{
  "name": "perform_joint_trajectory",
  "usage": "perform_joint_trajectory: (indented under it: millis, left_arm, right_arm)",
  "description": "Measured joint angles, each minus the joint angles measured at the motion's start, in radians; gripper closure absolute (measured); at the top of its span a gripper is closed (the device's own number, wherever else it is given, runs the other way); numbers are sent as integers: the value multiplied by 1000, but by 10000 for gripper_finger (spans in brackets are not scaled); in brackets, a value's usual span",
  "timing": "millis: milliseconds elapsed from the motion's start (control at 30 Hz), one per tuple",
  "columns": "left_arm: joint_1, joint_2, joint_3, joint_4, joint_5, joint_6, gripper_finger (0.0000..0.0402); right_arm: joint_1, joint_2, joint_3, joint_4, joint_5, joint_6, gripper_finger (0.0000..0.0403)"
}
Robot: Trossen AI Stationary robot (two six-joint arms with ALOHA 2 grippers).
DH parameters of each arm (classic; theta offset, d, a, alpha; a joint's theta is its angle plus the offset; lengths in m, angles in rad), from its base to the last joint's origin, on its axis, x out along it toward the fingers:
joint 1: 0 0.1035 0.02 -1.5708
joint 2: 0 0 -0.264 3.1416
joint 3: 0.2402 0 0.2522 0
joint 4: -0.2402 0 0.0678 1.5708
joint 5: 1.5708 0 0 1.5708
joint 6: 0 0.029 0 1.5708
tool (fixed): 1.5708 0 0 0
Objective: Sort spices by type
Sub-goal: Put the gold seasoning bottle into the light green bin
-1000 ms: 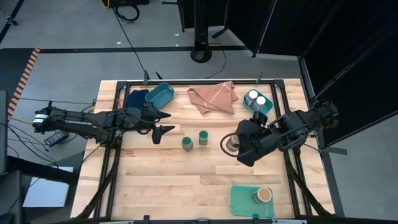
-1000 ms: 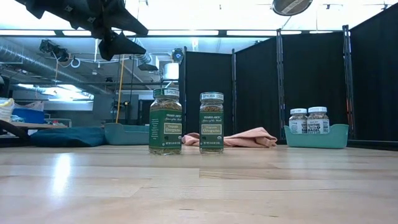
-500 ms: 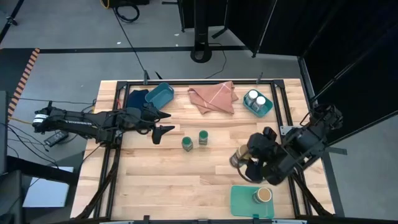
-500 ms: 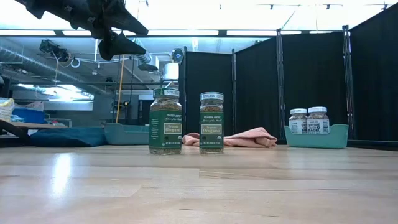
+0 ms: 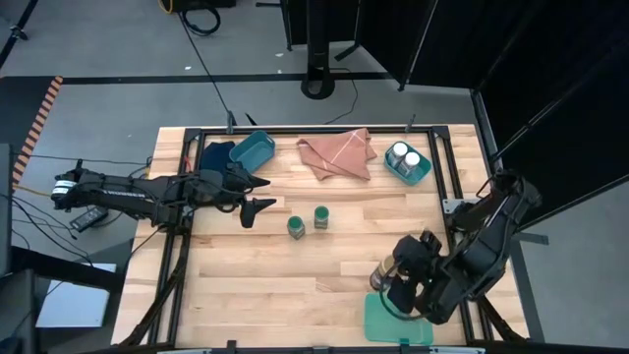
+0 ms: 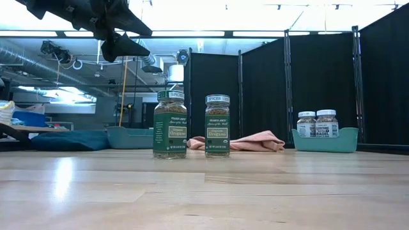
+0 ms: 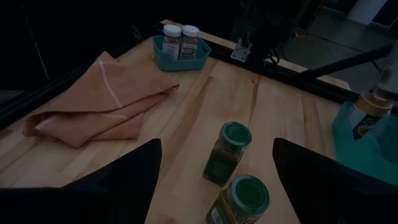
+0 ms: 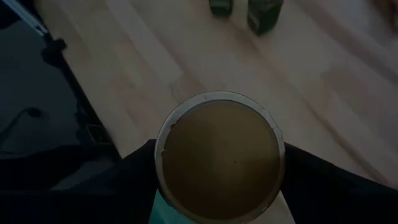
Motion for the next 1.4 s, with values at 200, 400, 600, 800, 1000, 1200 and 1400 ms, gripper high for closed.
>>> perform_joint_trajectory:
  millis: [200, 400, 600, 800, 1000, 1200, 1400]
  left_arm:
    - [0, 0, 0, 0, -3, 1, 88]
    - [0, 1, 0, -1, -4, 2, 88]
    - [0, 1, 0, -7, -4, 3, 88]
    - [0, 1, 0, -12, -5, 3, 88]
    - [0, 1, 0, -13, -8, 5, 88]
    - [0, 1, 0, -21, -31, 6, 88]
    - [0, 1, 0, -22, -48, 6, 88]
  right_arm:
    - [24, 0, -62, 23, -16, 81, 112]
    - [33, -1, -114, 65, -21, 105, 109]
    - [33, -1, -165, 151, -65, 87, 111]
    - [33, -1, -195, 201, -73, 87, 112]
    - [38, -1, -237, 253, -75, 70, 108]
    - [39, -1, -279, 316, -124, 35, 112]
    - [39, -1, -297, 329, -145, 16, 109]
